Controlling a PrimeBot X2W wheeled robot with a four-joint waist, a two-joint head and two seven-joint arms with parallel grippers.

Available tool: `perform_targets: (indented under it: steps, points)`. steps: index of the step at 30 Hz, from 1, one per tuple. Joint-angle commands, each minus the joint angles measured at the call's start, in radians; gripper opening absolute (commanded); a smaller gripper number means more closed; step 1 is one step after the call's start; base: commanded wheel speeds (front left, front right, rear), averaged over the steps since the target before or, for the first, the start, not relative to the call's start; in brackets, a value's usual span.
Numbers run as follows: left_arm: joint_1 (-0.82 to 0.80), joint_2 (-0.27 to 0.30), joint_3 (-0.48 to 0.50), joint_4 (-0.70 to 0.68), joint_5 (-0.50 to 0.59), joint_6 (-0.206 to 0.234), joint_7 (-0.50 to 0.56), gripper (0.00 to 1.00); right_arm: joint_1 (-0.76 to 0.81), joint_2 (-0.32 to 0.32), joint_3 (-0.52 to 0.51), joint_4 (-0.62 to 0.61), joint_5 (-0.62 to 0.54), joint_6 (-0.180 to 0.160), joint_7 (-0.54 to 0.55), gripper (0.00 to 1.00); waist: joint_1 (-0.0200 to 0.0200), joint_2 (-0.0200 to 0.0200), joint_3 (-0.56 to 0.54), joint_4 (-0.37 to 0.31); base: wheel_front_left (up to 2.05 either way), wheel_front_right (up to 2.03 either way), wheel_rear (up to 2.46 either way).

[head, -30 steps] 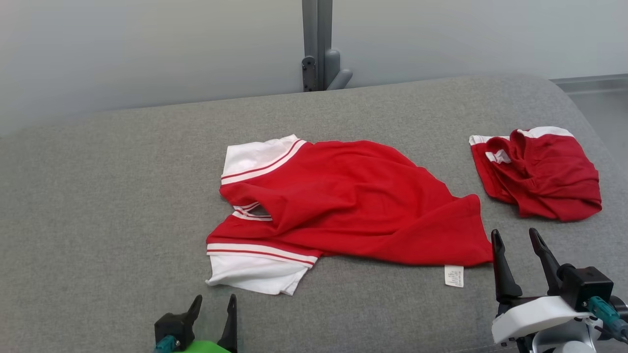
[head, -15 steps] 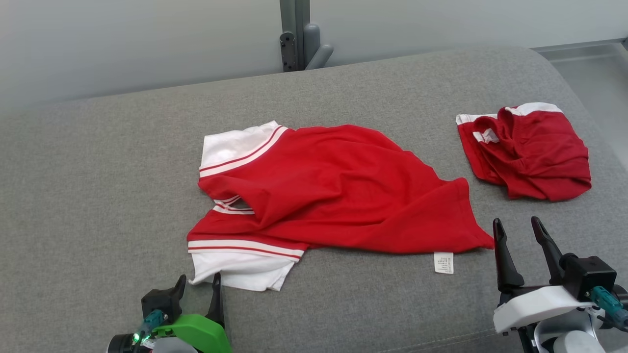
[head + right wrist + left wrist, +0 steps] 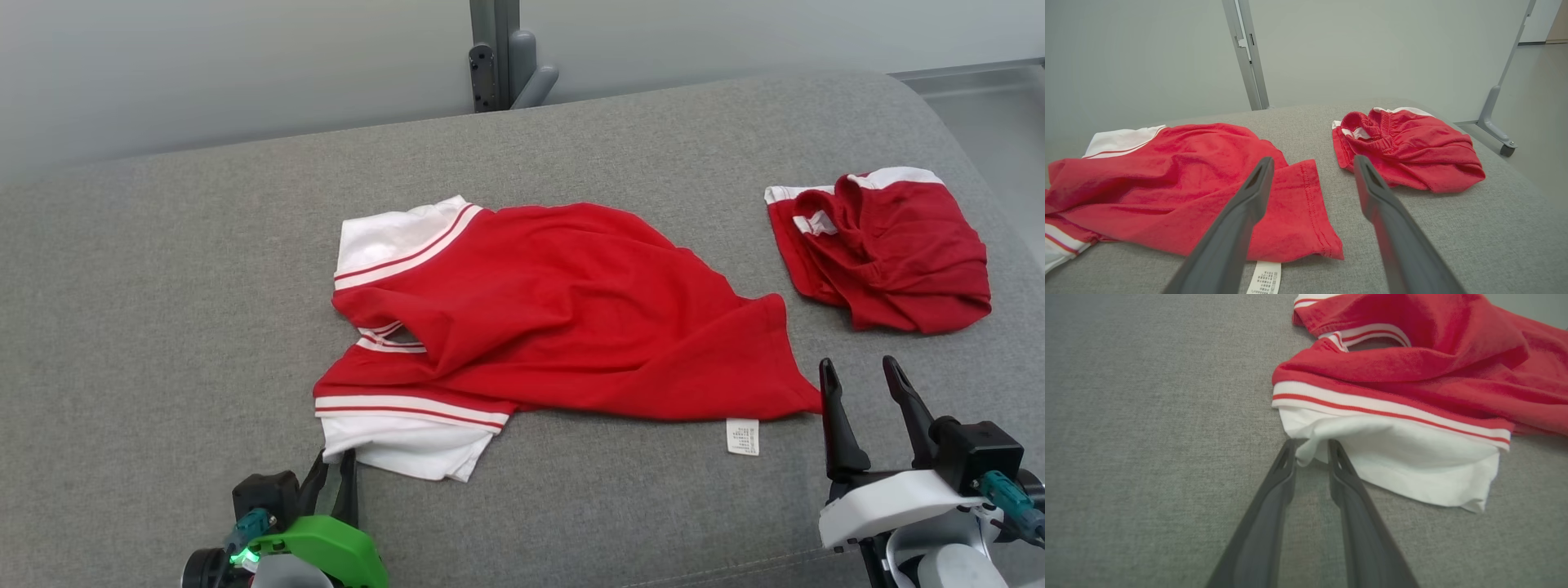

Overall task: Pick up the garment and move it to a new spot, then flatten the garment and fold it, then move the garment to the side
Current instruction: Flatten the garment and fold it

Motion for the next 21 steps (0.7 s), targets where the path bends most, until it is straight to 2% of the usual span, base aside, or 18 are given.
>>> perform_targets:
  steps: [1,3,4,5,6,17,21]
  points:
    - [-0.012,0.002,-0.003,-0.005,-0.006,-0.004,-0.003,0.38,-0.013,-0.002,0.000,0.004,0.003,-0.001,-0.005,1.00,0.0000,0.0000,0.000,0.000,0.00,0.00,0.00]
    - [-0.010,0.002,-0.012,-0.012,-0.010,-0.009,-0.003,0.32,-0.016,-0.002,0.001,0.006,0.003,-0.001,-0.007,1.00,0.0000,0.0000,-0.001,0.000,0.00,0.00,0.00]
    - [-0.009,0.002,-0.017,-0.014,-0.011,-0.009,-0.003,0.16,-0.015,-0.002,0.001,0.007,0.003,-0.001,-0.008,1.00,0.0000,0.0000,-0.001,0.000,0.00,0.00,0.00]
    - [-0.008,0.002,-0.023,-0.016,-0.014,-0.010,-0.003,0.05,-0.015,-0.002,0.001,0.009,0.003,-0.001,-0.009,1.00,0.0000,0.0000,-0.002,-0.001,0.00,0.00,0.00]
    - [-0.007,0.002,-0.027,-0.020,-0.017,-0.012,-0.003,0.00,-0.014,-0.002,0.000,0.010,0.003,-0.001,-0.009,1.00,0.0000,0.0000,-0.003,-0.001,0.00,0.00,0.00]
    - [0.058,0.002,-0.020,-0.164,-0.015,-0.001,-0.004,0.00,0.019,0.007,-0.031,0.026,0.010,-0.001,0.000,1.00,0.0000,0.0000,-0.018,0.018,0.00,0.00,0.00]
    - [0.105,0.008,0.000,-0.236,0.007,0.004,-0.003,0.00,0.046,0.019,-0.072,0.062,0.035,-0.001,0.010,1.00,0.0000,0.0000,-0.025,0.040,0.00,0.00,0.00]
